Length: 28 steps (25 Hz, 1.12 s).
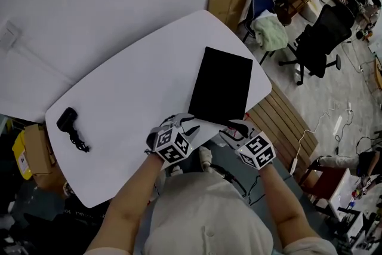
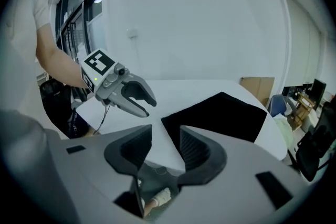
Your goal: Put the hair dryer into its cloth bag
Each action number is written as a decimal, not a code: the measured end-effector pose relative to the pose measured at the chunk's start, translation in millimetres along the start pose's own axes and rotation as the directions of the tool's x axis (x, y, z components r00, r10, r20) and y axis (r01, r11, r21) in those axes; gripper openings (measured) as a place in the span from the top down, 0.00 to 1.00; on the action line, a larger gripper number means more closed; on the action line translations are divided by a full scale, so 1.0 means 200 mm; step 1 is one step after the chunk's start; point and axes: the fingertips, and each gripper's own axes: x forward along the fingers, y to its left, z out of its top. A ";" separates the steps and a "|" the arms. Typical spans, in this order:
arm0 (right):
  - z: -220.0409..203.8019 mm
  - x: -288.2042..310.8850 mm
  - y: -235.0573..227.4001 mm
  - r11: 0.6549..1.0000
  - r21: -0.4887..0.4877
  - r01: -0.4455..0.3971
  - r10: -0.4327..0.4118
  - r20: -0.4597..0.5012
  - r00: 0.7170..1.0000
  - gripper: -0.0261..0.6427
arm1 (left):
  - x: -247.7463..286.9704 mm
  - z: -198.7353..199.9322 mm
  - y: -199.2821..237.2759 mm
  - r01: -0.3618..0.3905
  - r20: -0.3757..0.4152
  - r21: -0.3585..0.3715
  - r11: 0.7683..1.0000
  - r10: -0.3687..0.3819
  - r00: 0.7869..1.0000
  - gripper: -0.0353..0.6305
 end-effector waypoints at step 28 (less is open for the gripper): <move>-0.45 0.20 -0.28 0.942 -0.334 0.022 -0.169 -0.418 0.893 0.76 | 0.39 -0.21 0.08 0.085 -0.281 0.212 0.974 -0.022 0.959 0.75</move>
